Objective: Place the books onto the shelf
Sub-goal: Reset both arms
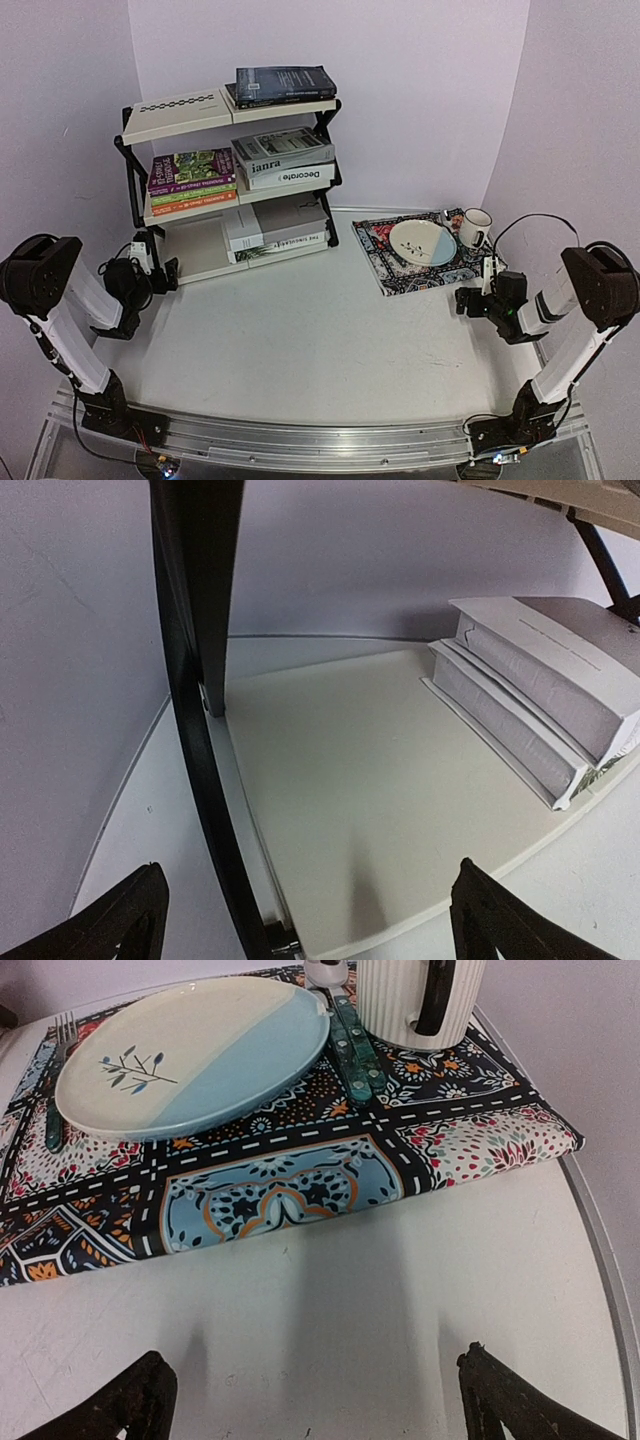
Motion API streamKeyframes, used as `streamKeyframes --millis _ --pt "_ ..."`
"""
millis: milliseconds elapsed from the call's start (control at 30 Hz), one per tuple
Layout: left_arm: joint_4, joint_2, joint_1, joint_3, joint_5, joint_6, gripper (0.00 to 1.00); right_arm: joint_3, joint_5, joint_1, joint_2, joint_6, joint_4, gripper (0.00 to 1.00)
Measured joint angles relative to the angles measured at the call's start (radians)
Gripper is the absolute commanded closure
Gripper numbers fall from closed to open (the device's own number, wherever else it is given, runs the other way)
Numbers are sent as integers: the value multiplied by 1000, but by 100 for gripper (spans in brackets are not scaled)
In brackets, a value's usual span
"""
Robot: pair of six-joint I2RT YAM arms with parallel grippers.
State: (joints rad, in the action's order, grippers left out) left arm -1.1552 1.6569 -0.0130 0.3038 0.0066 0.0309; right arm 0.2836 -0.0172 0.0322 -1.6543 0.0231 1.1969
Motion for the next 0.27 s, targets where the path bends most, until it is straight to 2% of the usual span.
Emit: streamKeyframes --millis 267 --pt "9 0 0 0 18 6 0 0 2 0 0 0 0 2"
